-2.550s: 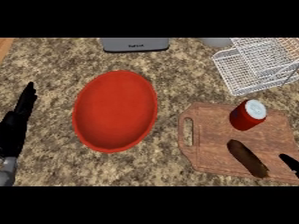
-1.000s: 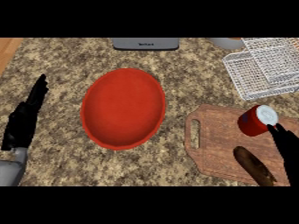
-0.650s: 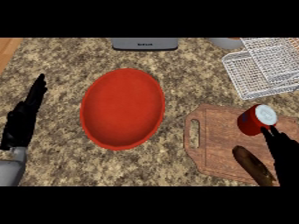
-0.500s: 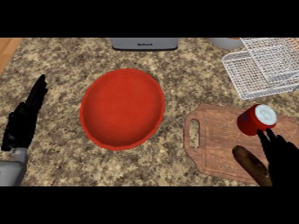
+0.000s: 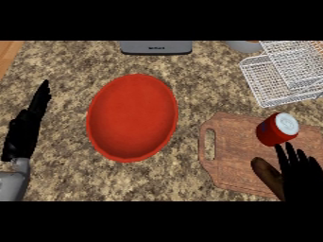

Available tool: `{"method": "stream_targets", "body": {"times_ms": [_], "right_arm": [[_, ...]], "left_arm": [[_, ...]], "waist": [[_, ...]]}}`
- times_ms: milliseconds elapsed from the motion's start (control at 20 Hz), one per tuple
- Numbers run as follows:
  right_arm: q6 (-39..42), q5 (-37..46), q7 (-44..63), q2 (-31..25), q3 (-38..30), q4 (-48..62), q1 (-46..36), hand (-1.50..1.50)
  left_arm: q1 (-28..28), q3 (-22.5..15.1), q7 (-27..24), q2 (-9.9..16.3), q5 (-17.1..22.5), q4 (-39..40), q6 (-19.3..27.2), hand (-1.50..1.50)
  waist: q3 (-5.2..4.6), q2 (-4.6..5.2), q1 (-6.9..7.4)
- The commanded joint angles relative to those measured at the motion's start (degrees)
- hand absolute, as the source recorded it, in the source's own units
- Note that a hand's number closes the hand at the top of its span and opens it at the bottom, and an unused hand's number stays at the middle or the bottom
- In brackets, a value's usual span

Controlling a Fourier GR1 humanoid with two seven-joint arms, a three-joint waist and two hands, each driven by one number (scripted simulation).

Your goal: Pick the sweet potato from the cutting board and place it in the tiered basket

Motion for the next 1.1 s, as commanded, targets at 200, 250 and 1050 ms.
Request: {"method": "stream_targets", "body": {"times_ms": [200,250,1050], "right_arm": [[-0.9,2.3,-2.0,4.0,-1.7,4.4,-0.2,-1.50],[-2.3,3.9,-2.1,2.6,-0.2,1.8,4.2,-1.50],[-4.0,2.4,-11.2,8.3,-9.1,20.3,-5.7,-1.50]], "left_arm": [[-1.6,3.6,-4.4,-1.4,-1.9,5.6,-3.0,0.00],[-1.8,1.8,3.4,-1.8,-2.9,-2.3,-2.0,0.00],[-0.8,4.3,-0.2,-6.1,-7.3,0.3,-3.6,0.00]], "waist": [[0.00,0.06,-0.02],[0.02,-0.03,-0.05],[0.01,0.08,0.14]]}}
